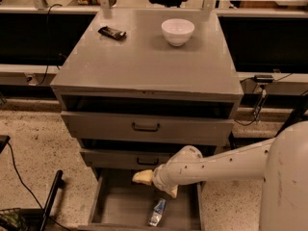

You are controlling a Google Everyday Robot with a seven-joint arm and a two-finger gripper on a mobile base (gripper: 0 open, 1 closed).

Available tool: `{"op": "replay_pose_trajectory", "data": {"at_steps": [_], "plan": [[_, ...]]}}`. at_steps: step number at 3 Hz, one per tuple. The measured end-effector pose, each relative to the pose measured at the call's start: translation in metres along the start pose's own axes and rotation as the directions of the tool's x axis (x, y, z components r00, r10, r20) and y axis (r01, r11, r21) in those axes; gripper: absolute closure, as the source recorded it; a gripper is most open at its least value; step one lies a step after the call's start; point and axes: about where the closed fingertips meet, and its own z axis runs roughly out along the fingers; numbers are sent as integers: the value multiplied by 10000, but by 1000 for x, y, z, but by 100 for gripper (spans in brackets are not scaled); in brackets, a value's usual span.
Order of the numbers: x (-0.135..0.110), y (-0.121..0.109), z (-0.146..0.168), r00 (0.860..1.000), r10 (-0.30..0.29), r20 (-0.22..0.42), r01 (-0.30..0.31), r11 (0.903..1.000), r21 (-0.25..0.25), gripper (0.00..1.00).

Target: Pick redbull can from bottom drawer and place on counter

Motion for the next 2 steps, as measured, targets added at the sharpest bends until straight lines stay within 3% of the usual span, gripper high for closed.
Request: {"op": "replay_pose_trajectory", "data": {"at_steps": [1,2], "plan": [[5,0,11,10000,69,67,-69,10000,1,0],[17,1,60,9996,205,218,-200,9996,-202,0]]}}
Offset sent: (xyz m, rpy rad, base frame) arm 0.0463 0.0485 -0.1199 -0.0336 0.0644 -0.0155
